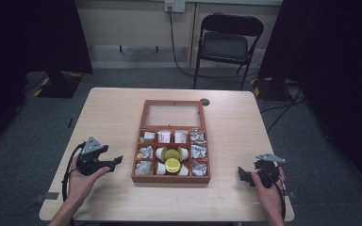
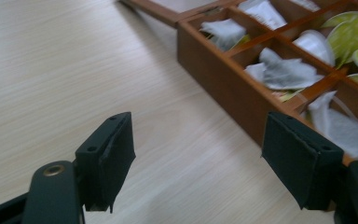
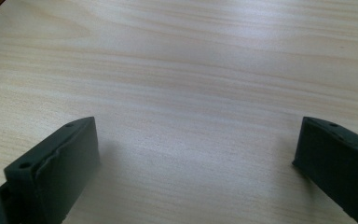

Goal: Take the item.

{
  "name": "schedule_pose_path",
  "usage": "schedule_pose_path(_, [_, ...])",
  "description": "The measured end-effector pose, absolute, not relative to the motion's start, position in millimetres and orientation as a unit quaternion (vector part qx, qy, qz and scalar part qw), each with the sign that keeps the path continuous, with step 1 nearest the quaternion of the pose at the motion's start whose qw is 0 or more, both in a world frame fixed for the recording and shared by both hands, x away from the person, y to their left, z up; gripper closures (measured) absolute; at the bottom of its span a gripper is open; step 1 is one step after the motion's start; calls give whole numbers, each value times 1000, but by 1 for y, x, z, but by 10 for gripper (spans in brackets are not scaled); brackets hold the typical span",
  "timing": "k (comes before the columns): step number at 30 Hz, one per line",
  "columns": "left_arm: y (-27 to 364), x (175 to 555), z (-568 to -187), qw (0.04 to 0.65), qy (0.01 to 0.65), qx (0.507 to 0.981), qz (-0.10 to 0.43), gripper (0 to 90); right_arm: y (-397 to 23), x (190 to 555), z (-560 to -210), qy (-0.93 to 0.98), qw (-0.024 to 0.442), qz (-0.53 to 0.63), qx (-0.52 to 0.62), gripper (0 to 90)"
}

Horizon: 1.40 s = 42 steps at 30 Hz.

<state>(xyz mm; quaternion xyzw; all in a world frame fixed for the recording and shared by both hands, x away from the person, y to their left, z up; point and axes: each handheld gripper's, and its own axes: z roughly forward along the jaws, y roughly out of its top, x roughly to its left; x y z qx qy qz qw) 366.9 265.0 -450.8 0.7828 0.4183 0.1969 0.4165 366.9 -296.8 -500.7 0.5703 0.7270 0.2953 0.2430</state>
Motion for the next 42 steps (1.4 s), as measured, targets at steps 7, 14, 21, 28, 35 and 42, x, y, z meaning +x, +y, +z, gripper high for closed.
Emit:
schedule_pose_path(7, [252,374,-445,441,418,774,176,250,-297,367,-501,727,243,295,570,0])
schedule_pose_path(14, [234,376,-443,424,392,795,186,251,-297,367,-501,727,243,295,570,0])
schedule_pose_path(21, [221,378,-435,430,380,797,188,251,-297,367,-501,727,243,295,570,0])
schedule_pose_path(28, [209,382,-431,429,366,807,176,287,-297,367,-501,727,243,295,570,0])
schedule_pose_path(35, [199,384,-423,442,359,804,173,274,-297,367,-501,727,243,295,570,0])
schedule_pose_path(42, [188,388,-415,446,340,810,173,272,-297,367,-501,727,243,295,570,0])
